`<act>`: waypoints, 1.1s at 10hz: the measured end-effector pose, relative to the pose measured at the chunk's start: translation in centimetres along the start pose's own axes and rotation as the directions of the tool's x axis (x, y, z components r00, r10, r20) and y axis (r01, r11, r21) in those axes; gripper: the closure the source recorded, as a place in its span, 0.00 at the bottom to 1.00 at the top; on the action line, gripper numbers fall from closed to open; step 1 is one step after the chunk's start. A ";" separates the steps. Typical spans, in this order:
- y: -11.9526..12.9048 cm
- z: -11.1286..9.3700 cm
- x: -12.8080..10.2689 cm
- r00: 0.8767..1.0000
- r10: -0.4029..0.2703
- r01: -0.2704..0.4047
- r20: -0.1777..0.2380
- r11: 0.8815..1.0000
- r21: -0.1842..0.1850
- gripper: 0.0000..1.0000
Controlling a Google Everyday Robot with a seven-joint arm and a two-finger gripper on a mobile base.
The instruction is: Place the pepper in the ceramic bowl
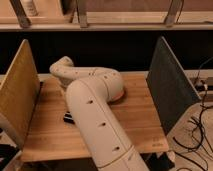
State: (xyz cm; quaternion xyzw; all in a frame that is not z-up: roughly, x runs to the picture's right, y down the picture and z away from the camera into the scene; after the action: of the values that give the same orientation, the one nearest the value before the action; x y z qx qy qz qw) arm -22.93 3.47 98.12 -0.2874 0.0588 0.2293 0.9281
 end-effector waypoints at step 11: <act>-3.8 -2.2 -1.7 0.999 -0.019 0.016 0.034 0.997 0.078 1.00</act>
State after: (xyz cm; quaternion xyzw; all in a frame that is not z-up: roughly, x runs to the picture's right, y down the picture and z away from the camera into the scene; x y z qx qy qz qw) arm -22.58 -1.21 98.66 -0.2474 0.0488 0.2236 0.9415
